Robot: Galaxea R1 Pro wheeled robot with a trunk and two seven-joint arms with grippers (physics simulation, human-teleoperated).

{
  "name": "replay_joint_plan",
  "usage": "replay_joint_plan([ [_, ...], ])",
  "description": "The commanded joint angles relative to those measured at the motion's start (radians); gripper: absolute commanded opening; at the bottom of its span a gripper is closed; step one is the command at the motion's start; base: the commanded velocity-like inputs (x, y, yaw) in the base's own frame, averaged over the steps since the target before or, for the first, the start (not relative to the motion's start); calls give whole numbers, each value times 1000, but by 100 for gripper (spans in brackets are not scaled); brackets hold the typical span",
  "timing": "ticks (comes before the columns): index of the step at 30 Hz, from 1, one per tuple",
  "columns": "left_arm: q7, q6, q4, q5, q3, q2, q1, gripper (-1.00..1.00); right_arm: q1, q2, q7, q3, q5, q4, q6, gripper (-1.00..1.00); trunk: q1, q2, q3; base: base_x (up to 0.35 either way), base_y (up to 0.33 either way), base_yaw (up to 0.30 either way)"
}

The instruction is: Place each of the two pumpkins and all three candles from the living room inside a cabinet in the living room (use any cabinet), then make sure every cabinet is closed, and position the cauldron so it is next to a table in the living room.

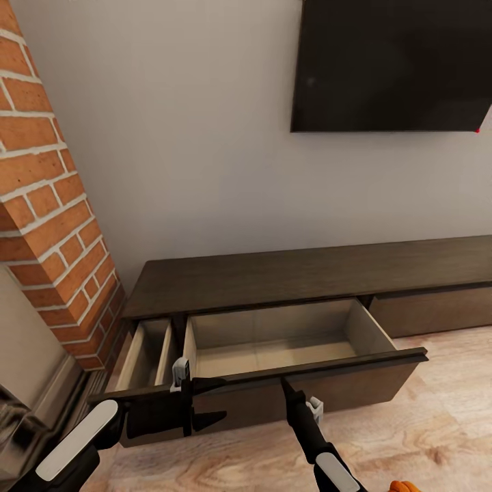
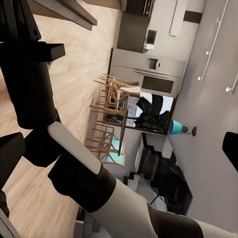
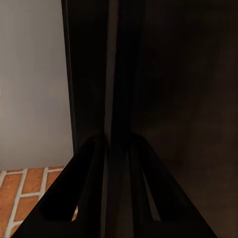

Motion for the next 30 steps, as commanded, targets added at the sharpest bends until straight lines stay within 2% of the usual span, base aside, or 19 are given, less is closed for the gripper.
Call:
replay_joint_plan([
  [1, -10, 0, 0, -7, -2, 1, -1, 100, -1, -1, 11, -1, -20, -14, 3, -100, 0, 0, -1, -36, 0, 0],
  [30, -10, 0, 0, -7, -2, 1, -1, 100, -1, -1, 11, -1, -20, -14, 3, -100, 0, 0, -1, -36, 0, 0],
])
